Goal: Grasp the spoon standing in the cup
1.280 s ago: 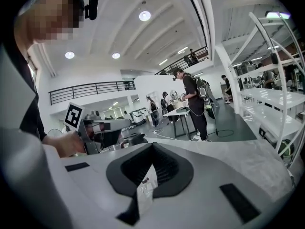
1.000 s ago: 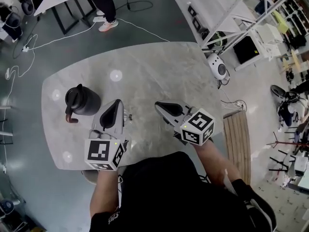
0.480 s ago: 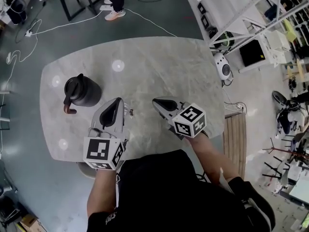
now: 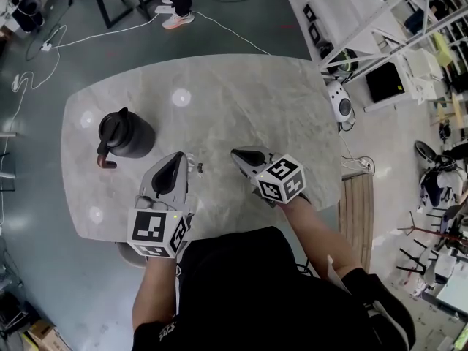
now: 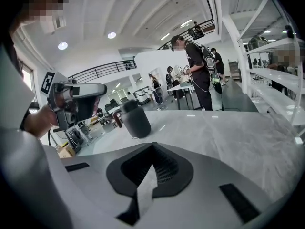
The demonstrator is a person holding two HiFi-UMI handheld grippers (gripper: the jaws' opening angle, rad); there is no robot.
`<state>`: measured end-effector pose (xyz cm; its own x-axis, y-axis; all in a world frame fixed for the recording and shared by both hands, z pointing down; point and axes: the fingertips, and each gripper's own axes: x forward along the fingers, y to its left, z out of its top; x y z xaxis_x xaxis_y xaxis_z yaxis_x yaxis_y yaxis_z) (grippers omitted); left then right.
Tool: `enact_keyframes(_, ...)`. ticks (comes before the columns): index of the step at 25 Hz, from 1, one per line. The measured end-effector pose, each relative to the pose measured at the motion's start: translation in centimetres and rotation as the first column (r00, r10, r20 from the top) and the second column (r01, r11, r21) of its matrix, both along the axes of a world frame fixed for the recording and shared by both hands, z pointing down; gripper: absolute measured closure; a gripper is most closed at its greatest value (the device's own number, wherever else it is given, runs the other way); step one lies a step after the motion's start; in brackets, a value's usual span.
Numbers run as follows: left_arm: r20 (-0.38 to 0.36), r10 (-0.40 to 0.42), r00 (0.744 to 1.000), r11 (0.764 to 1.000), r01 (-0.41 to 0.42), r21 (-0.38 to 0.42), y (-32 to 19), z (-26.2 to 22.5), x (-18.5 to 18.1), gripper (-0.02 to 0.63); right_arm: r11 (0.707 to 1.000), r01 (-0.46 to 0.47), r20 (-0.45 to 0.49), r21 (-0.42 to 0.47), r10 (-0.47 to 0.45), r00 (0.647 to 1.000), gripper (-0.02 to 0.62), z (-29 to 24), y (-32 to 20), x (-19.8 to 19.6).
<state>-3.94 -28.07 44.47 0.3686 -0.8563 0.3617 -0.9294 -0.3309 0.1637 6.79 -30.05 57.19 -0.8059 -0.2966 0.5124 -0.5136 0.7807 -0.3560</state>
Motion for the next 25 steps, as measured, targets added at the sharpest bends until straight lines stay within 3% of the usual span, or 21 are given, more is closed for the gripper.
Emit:
enact_keyframes(7, 0.000, -0.011, 1.000, 1.000, 0.011, -0.011, 0.4, 0.4, -0.5, 0.597, 1.000, 0.026, -0.026, -0.016, -0.027, 0.999, 0.603, 1.1, 0.6, -0.8)
enact_keyframes(21, -0.004, -0.090, 0.996, 0.995, 0.090, -0.048, 2.6, 2.0, -3.8, 0.597, 0.984, 0.161, 0.008, -0.074, -0.161, 0.987, 0.600, 1.2, 3.8, -6.5)
enact_keyframes(25, -0.003, -0.117, 0.993, 0.992, 0.117, -0.052, 3.6, 1.7, -4.9, 0.597, 0.978, 0.169, -0.014, -0.120, -0.172, 0.985, 0.486, 1.8, 4.7, -7.6)
